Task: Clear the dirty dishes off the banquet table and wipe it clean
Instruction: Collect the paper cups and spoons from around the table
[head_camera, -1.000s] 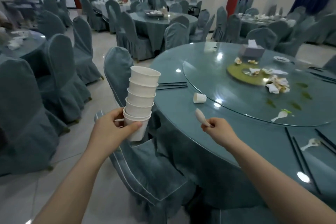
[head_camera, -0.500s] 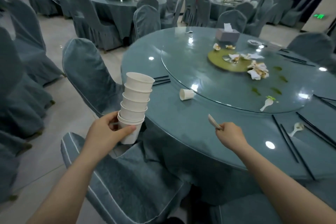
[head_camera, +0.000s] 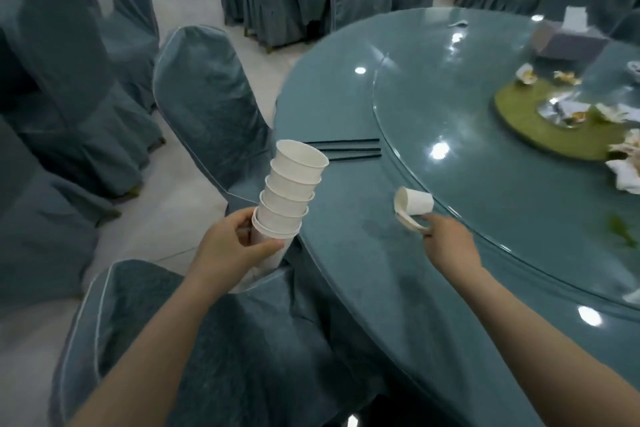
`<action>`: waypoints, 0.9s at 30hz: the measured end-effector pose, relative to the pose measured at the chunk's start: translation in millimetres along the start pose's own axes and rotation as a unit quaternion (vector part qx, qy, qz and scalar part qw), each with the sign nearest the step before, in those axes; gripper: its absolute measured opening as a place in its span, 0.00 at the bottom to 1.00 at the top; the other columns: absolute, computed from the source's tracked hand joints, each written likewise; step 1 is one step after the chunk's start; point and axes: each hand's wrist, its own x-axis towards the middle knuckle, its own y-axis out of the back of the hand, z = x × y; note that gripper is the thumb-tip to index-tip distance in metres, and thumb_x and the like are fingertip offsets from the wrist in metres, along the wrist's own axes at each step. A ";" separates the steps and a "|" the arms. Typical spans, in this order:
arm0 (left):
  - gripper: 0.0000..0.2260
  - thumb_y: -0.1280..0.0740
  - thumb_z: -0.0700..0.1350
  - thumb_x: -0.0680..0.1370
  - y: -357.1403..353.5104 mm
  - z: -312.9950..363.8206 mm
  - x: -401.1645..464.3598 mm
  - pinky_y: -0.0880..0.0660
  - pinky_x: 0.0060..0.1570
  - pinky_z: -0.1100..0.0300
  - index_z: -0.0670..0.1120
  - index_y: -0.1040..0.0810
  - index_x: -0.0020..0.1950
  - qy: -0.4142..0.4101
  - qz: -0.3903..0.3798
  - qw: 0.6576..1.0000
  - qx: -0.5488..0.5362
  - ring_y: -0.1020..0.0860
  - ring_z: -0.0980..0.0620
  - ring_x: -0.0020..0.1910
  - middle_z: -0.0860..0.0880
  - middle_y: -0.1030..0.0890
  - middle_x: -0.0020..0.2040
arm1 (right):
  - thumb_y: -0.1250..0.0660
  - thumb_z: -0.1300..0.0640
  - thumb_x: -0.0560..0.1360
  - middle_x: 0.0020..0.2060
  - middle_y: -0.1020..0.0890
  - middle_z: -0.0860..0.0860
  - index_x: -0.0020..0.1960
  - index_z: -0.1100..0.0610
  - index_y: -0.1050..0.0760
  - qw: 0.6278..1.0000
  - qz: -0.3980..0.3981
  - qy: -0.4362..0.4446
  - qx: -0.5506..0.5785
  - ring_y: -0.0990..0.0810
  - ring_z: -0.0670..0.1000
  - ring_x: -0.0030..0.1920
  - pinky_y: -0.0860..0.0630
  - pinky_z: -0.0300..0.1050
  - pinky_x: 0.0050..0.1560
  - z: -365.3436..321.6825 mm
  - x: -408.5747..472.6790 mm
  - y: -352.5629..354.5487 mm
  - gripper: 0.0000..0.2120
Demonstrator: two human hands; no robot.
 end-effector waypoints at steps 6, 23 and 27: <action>0.20 0.22 0.46 0.65 -30.0 1.7 22.0 0.27 0.36 0.74 0.63 0.25 0.49 0.051 0.026 0.998 0.002 0.21 0.69 0.43 0.64 0.19 0.45 | 0.37 0.70 0.70 0.68 0.38 0.58 0.70 0.48 0.35 0.991 -0.050 0.110 -0.049 0.26 0.62 0.50 0.28 0.48 0.40 -5.7 64.2 -5.6 0.32; 0.25 0.20 0.45 0.62 -43.4 -11.1 32.0 0.28 0.40 0.69 0.57 0.24 0.55 0.041 -0.003 0.997 0.063 0.23 0.64 0.46 0.62 0.20 0.48 | 0.30 0.51 0.72 0.29 0.23 0.54 0.41 0.54 0.19 0.966 -0.011 0.058 0.252 0.28 0.50 0.31 0.35 0.44 0.31 -19.6 41.7 37.4 0.07; 0.25 0.19 0.44 0.61 -36.7 -15.2 20.2 0.29 0.39 0.68 0.56 0.23 0.54 0.019 -0.016 0.997 0.077 0.22 0.65 0.43 0.61 0.19 0.46 | 0.30 0.52 0.72 0.24 0.33 0.43 0.37 0.53 0.21 0.928 0.010 0.049 0.370 0.38 0.43 0.24 0.40 0.37 0.27 -37.6 6.6 67.0 0.07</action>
